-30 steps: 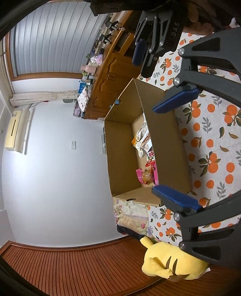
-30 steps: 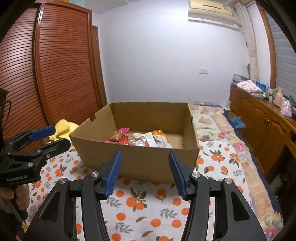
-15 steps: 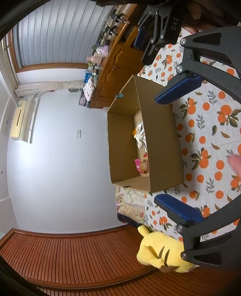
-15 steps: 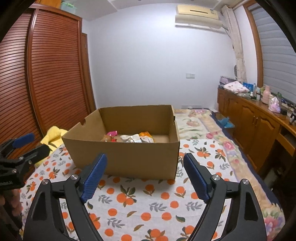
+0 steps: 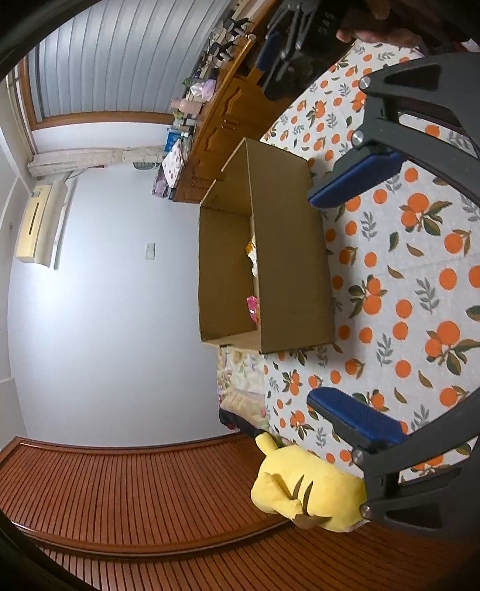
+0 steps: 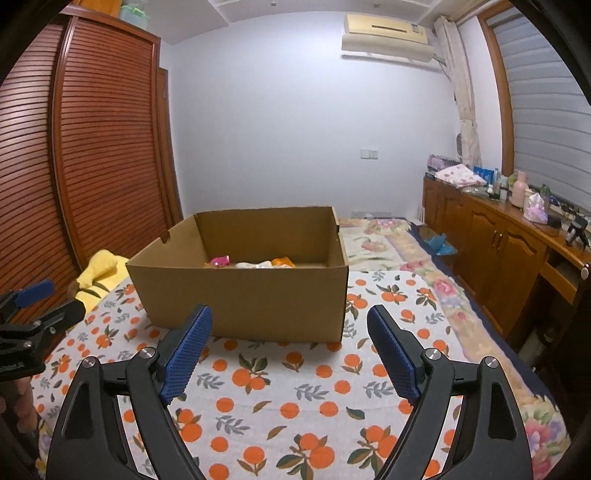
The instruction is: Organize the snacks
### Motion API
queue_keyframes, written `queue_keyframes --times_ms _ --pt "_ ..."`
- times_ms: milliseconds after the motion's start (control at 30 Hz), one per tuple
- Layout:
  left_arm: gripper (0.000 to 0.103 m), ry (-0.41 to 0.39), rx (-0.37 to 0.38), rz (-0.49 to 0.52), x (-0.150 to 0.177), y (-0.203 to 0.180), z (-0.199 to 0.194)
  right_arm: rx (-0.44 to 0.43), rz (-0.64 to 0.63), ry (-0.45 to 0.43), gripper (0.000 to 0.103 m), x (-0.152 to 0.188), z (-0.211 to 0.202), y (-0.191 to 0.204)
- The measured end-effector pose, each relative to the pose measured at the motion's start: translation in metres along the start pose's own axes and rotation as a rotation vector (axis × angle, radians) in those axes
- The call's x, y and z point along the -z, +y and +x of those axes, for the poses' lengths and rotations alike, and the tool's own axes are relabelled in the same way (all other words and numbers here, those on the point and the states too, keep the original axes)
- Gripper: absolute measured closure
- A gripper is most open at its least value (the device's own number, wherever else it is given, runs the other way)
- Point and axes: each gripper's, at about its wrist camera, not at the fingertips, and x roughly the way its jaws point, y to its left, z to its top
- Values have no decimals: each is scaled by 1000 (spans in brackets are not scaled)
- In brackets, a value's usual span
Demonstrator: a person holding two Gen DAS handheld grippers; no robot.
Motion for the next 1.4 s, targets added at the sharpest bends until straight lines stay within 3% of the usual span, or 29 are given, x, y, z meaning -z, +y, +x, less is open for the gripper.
queue_keyframes --times_ms 1400 --pt "4 2 -31 -2 1 6 -1 18 5 -15 15 5 -9 0"
